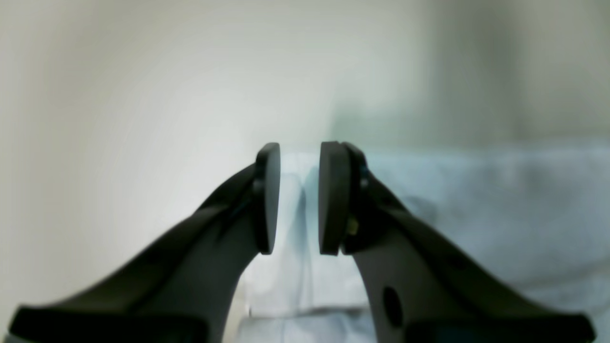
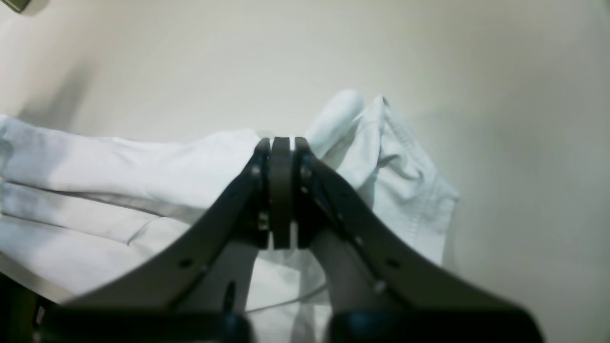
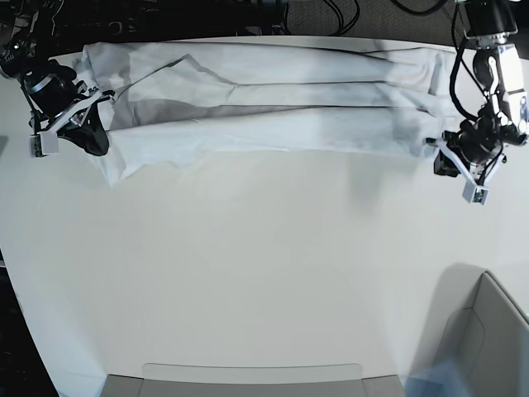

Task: Fold the T-shirt properly
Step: 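Regrasp the folded edges with both grippers and tuck them together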

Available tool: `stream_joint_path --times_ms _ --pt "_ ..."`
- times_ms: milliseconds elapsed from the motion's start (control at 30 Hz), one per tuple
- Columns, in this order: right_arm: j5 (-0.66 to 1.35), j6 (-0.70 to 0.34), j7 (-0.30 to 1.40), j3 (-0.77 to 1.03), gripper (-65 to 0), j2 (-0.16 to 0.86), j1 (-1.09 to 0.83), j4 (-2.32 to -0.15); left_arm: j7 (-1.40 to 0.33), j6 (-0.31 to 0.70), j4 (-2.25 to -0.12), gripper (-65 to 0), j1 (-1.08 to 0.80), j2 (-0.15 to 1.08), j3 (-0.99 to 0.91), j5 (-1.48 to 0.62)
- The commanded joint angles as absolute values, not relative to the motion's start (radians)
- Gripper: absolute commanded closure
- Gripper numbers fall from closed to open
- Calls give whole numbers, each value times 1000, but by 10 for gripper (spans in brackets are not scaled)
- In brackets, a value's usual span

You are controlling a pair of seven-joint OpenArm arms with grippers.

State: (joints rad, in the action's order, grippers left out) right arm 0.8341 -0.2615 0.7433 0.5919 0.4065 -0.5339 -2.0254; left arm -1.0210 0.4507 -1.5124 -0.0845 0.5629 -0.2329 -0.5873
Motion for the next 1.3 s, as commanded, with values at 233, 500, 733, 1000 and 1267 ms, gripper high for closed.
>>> stream_joint_path --times_ms 233,500,733,1000,1267 --pt "843 -263 716 599 0 427 -513 -2008 -963 460 -1448 -142 -59 641 -136 -598" --pt "843 -263 717 599 0 427 -489 -2006 -951 460 -1346 -142 -61 642 -64 -598" --pt "843 -263 717 599 0 427 -481 -2006 -929 461 -1285 -122 -41 638 -31 -598" --pt "843 -263 717 599 0 423 -479 -2008 -941 565 -1288 0 -38 639 -41 -598" --pt "848 -263 717 599 0 420 -479 -2014 -977 639 -1435 0 -65 636 -203 -599"
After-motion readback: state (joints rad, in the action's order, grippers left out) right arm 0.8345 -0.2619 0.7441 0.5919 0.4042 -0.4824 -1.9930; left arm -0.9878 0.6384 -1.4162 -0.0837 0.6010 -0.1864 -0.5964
